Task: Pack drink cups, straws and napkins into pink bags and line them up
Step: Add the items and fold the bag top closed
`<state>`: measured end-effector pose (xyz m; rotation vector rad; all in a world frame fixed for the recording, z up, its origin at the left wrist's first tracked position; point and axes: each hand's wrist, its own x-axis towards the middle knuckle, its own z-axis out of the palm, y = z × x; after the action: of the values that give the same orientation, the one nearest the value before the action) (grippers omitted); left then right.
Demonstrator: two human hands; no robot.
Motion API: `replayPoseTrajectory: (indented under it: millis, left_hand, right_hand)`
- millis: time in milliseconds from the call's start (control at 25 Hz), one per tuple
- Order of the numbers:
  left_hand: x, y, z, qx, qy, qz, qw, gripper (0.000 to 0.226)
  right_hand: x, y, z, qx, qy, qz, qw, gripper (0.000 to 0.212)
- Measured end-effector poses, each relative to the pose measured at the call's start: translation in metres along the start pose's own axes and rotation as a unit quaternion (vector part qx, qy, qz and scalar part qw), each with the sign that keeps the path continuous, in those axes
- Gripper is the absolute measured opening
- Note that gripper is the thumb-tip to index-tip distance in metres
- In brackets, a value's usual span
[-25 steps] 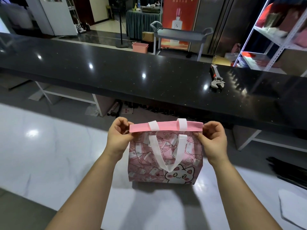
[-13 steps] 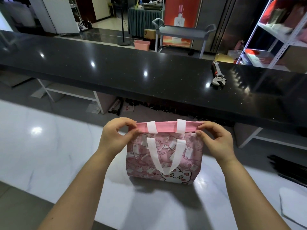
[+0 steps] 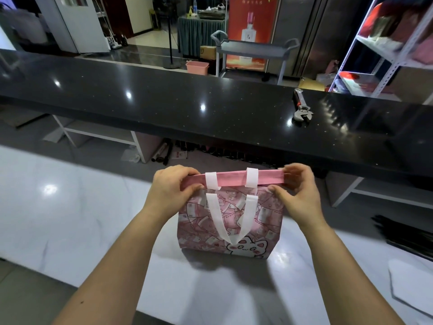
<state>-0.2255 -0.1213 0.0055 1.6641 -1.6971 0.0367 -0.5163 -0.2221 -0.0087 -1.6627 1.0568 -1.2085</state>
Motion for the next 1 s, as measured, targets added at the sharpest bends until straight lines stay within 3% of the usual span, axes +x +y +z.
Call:
replayPoseTrajectory:
  millis: [80, 160, 280, 360, 440, 600, 680, 840, 920, 1000]
  left_hand:
    - [-0.004, -0.001, 0.000, -0.022, -0.005, 0.013, 1.000, 0.035]
    - [-0.007, -0.002, 0.001, -0.031, -0.007, 0.037, 0.999, 0.041]
    - [-0.010, -0.003, 0.001, -0.075, 0.032, 0.040, 0.996, 0.030]
    - [-0.010, 0.000, 0.000, -0.131, 0.051, -0.001, 0.990, 0.022]
    - [-0.004, 0.006, 0.001, -0.205, 0.055, -0.097, 0.973, 0.019]
    - [0.016, 0.015, -0.001, -0.350, 0.079, -0.260, 0.897, 0.018]
    - [0.012, 0.010, -0.007, -0.379, 0.060, -0.263, 0.885, 0.036]
    - [-0.028, -0.008, -0.018, -0.446, 0.045, -0.240, 0.861, 0.081]
    - [-0.050, -0.015, -0.014, -0.478, 0.016, -0.235, 0.846, 0.081]
    - [-0.061, -0.014, -0.006, -0.482, -0.020, -0.242, 0.842, 0.062]
  right_hand:
    - [-0.010, 0.009, -0.005, 0.028, 0.032, 0.022, 0.999, 0.036]
    - [-0.019, 0.016, -0.007, 0.047, 0.006, 0.055, 0.997, 0.018]
    - [-0.025, 0.022, -0.015, 0.129, -0.060, 0.122, 0.982, 0.011]
    - [-0.025, 0.023, -0.021, 0.155, -0.087, 0.145, 0.973, 0.013]
    - [-0.025, 0.021, -0.021, 0.170, -0.086, 0.140, 0.972, 0.013]
    - [-0.024, 0.016, -0.012, 0.139, -0.049, 0.081, 0.986, 0.009]
    - [-0.021, 0.014, -0.011, 0.135, -0.054, 0.082, 0.986, 0.007]
    - [-0.014, 0.009, -0.014, 0.146, -0.108, 0.072, 0.981, 0.025]
    - [-0.012, 0.008, -0.014, 0.140, -0.108, 0.061, 0.982, 0.022]
    - [-0.012, 0.009, -0.013, 0.137, -0.096, 0.054, 0.985, 0.011]
